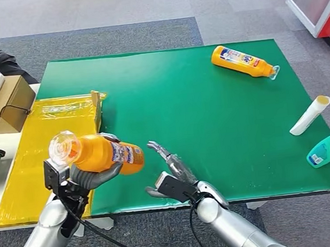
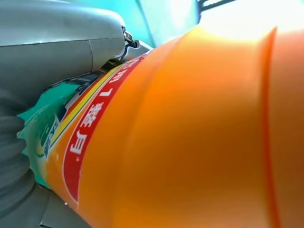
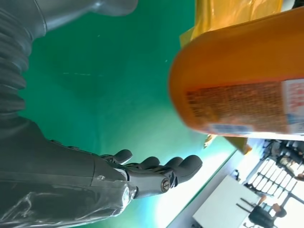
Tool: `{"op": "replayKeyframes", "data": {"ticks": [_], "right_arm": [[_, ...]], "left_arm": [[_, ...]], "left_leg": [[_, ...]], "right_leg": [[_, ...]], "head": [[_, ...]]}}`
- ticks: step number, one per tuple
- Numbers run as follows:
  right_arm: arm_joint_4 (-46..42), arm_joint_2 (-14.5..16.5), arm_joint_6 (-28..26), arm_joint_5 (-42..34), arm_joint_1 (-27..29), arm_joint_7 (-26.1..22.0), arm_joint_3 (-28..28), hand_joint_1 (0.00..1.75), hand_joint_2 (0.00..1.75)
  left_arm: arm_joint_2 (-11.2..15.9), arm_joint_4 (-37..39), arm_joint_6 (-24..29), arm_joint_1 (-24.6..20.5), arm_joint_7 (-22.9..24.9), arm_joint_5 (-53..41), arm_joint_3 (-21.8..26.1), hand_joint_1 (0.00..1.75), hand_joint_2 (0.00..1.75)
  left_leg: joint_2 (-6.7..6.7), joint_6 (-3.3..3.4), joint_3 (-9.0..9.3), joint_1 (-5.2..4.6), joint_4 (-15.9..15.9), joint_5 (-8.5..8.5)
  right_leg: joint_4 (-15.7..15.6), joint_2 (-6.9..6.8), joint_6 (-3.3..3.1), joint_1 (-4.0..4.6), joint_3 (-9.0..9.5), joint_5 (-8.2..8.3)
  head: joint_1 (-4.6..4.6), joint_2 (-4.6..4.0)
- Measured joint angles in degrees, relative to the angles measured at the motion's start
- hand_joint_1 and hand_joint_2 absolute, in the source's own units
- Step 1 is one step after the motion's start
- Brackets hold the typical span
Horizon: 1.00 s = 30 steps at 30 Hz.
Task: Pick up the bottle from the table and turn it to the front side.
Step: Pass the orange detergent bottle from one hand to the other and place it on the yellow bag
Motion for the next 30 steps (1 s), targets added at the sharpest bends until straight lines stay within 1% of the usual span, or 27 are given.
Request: {"op": "replayKeyframes", "data": {"ticks": [2,4,6,7,9,12,14,17,20,23,27,30], "right_arm": [[0.0,-0.5,-1.3,-0.7,0.6,0.5,-1.3,0.00,1.75],[-0.3,-1.3,-2.5,-1.5,1.7,0.8,-3.5,0.00,1.75],[-1.2,-2.3,-3.0,-2.0,3.3,0.8,-6.4,0.00,1.75],[-1.8,-2.8,-3.1,-2.0,4.2,0.9,-8.1,0.00,1.75],[-3.7,-3.6,-2.9,-1.8,6.4,0.8,-11.5,0.00,1.75],[-6.7,-4.3,-2.2,-1.3,9.7,0.9,-16.6,0.00,1.75],[-8.6,-4.5,-1.5,-0.9,11.4,1.2,-19.5,0.00,1.75],[-10.9,-4.5,-0.3,-0.6,12.8,2.1,-22.2,0.00,1.75],[-12.1,-4.5,0.8,-0.6,13.5,2.4,-23.8,0.00,1.75],[-12.3,-4.2,1.7,-0.6,13.8,2.4,-24.4,0.00,1.75],[-12.3,-3.6,2.7,-0.6,13.7,2.3,-24.5,0.00,1.75],[-12.3,-3.1,3.3,-0.6,13.4,2.3,-24.5,0.00,1.75]], "left_arm": [[1.3,-2.1,4.1,0.2,0.4,-6.7,0.3,1.75,1.75],[3.5,-4.7,7.6,0.2,2.0,-14.0,0.9,1.75,1.75],[6.3,-7.3,8.5,0.1,4.9,-19.9,2.1,1.75,1.75],[8.1,-8.5,7.8,-0.1,7.1,-23.1,2.8,1.75,1.75],[12.4,-10.3,4.4,-0.8,12.8,-29.7,3.7,1.75,1.75],[18.6,-11.2,-0.9,-2.6,19.6,-36.1,4.4,1.75,1.75],[21.4,-10.8,-3.0,-4.0,22.8,-39.9,4.6,1.75,1.75],[23.8,-9.1,-3.9,-5.6,25.5,-44.6,4.3,1.75,1.75],[24.5,-5.5,-3.4,-6.7,26.3,-49.1,3.6,1.75,1.75],[23.8,-0.7,-0.2,-7.1,25.4,-54.4,2.6,1.75,1.75],[20.9,6.6,5.2,-8.2,23.4,-61.0,0.9,1.75,1.75],[17.8,11.5,8.2,-8.9,21.7,-64.4,0.0,1.75,1.75]], "left_leg": [[0.00,0.00,0.00,0.00,0.0,0.00],[0.00,0.00,0.00,0.00,0.0,0.01],[0.00,-0.01,0.01,0.00,0.0,0.01],[0.00,-0.01,0.01,0.01,0.0,0.01],[0.00,-0.02,0.00,0.03,0.0,0.01],[0.04,-0.05,-0.01,0.05,0.0,0.00],[0.05,-0.06,-0.02,0.07,0.0,0.01],[0.05,-0.05,-0.02,0.06,0.0,0.01],[0.05,-0.05,-0.01,0.04,0.0,0.01],[0.05,-0.05,-0.01,0.03,0.0,0.01],[0.04,-0.04,-0.01,0.03,0.0,0.02],[0.04,-0.04,-0.02,0.03,0.0,0.02]], "right_leg": [[0.0,0.00,0.00,0.00,0.01,0.00],[0.0,0.00,0.00,0.00,0.01,0.00],[0.0,0.00,0.00,0.01,0.00,0.00],[0.0,0.00,-0.01,0.02,0.00,0.00],[0.0,0.00,-0.02,0.05,-0.02,-0.01],[0.0,0.05,-0.06,0.08,-0.08,-0.01],[0.0,0.06,-0.07,0.08,-0.09,-0.01],[0.0,0.06,-0.07,0.07,-0.07,-0.01],[0.0,0.06,-0.06,0.05,-0.06,0.00],[0.0,0.06,-0.05,0.04,-0.07,0.01],[0.0,0.06,-0.05,0.04,-0.06,0.02],[0.0,0.05,-0.06,0.04,-0.05,0.03]], "head": [[0.02,0.00],[0.02,0.00],[-0.01,0.00],[0.01,0.00],[0.01,0.00],[-0.01,0.00],[0.00,0.00],[-0.01,0.00],[0.01,0.00],[0.00,0.00],[0.00,0.00],[0.01,0.00]]}}
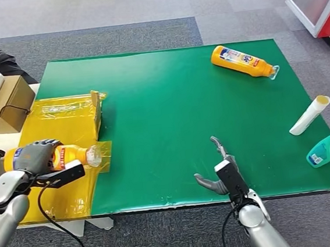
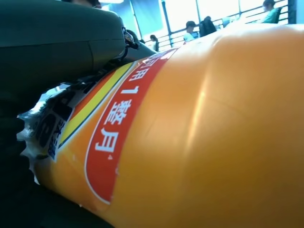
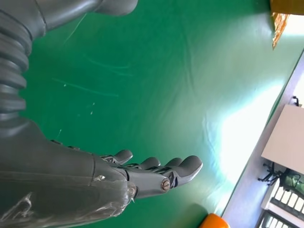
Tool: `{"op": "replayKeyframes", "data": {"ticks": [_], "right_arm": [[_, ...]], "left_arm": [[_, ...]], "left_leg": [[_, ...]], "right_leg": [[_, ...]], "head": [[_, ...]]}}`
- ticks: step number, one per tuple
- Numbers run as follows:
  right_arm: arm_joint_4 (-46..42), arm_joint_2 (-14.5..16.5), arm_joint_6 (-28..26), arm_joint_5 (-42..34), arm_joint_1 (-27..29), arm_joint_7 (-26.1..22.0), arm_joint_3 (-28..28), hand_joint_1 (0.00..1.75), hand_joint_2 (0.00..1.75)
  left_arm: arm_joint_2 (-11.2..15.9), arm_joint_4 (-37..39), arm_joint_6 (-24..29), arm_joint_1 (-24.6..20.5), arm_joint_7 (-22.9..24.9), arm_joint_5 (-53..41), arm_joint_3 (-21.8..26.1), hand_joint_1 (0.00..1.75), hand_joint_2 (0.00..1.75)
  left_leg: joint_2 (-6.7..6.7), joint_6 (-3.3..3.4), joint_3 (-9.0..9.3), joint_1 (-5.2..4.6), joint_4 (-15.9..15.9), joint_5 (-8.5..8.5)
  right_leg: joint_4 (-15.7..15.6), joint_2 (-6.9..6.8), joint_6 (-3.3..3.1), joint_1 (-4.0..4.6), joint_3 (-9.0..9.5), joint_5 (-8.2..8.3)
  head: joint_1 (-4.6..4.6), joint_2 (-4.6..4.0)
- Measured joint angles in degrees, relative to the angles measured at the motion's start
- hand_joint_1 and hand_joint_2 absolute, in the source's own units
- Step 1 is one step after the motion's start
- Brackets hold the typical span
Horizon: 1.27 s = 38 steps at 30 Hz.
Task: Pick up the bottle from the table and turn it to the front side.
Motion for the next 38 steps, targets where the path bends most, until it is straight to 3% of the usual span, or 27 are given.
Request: {"op": "replayKeyframes", "data": {"ticks": [6,10,16,17,21,22,25,29,33,36,38], "right_arm": [[0.4,0.6,0.6,0.0,-1.0,0.2,0.3,0.00,1.75],[0.7,0.9,0.7,0.1,-1.5,0.5,0.5,0.00,1.75],[1.0,1.1,0.8,0.1,-1.7,0.7,0.8,0.00,1.75],[1.0,1.1,0.8,0.1,-1.8,0.7,0.8,0.00,1.75],[1.0,1.1,0.9,0.1,-1.8,0.7,0.9,0.00,1.75],[1.0,1.2,1.0,0.1,-1.8,0.8,0.9,0.00,1.75],[1.0,1.2,1.2,0.2,-1.7,1.3,0.9,0.00,1.75],[0.9,1.3,0.8,0.2,-1.1,1.9,0.9,0.00,1.75],[-0.2,1.0,-1.0,-0.6,1.3,1.8,0.5,0.00,1.75],[-1.4,0.6,-1.7,-1.5,3.5,1.2,0.1,0.00,1.75],[-2.0,0.3,-1.8,-1.7,4.4,1.0,-0.1,0.00,1.75]], "left_arm": [[-5.5,8.8,3.7,-1.6,-2.6,-2.6,-1.3,1.68,1.75],[-8.1,13.7,4.9,-3.2,-2.3,-4.2,-1.8,1.54,1.75],[-10.6,19.6,5.2,-5.9,-1.3,-5.2,-2.3,1.53,1.75],[-10.9,20.1,5.2,-6.2,-1.2,-5.2,-2.3,1.44,1.75],[-11.6,21.8,5.4,-7.1,-0.8,-5.3,-2.3,0.09,1.75],[-11.8,22.3,5.6,-7.3,-0.2,-5.6,-2.3,0.00,1.31],[-12.5,24.3,7.5,-8.1,1.8,-7.1,-2.3,0.00,0.00],[-13.0,23.8,11.2,-6.3,0.4,-3.3,-0.7,0.00,0.00],[-13.0,12.1,8.3,2.7,-12.1,19.8,5.7,0.00,1.75],[-13.1,-1.3,3.8,12.5,-21.9,39.4,12.2,0.00,1.75],[-13.2,-7.1,0.7,17.1,-25.5,46.6,15.1,0.00,1.75]], "left_leg": [[0.00,0.00,0.00,0.00,0.0,0.00],[0.00,0.00,0.00,0.00,0.0,0.00],[-0.01,0.00,0.01,0.00,0.0,0.00],[-0.01,0.00,0.02,0.01,0.0,0.00],[-0.01,0.02,0.03,0.01,0.0,0.02],[-0.01,0.02,0.03,0.00,0.0,0.02],[-0.01,0.02,0.08,0.00,0.0,0.03],[0.00,0.01,0.11,0.00,0.0,0.03],[0.04,-0.02,0.09,0.00,0.0,-0.05],[0.16,-0.05,0.10,0.00,0.0,-0.28],[0.22,-0.06,0.11,0.00,0.0,-0.36]], "right_leg": [[0.0,0.01,0.00,0.00,0.00,0.01],[0.0,0.01,0.00,0.01,0.01,0.01],[0.0,-0.01,0.00,0.01,0.05,0.01],[0.0,-0.01,0.00,0.01,0.06,0.01],[0.0,-0.01,0.00,0.00,0.09,0.01],[0.0,-0.02,0.00,0.00,0.10,0.01],[0.0,-0.01,0.01,0.00,0.14,0.02],[0.0,0.01,0.01,0.01,0.14,0.03],[0.0,0.06,0.01,0.00,0.08,-0.03],[0.0,0.22,-0.01,-0.01,0.05,-0.14],[0.0,0.30,-0.01,-0.01,0.03,-0.23]], "head": [[-0.01,0.00],[-0.01,0.00],[0.00,0.00],[0.00,0.00],[0.00,0.00],[0.00,0.00],[0.00,0.00],[-0.01,0.00],[0.01,0.00],[-0.01,0.00],[-0.02,0.00]]}}
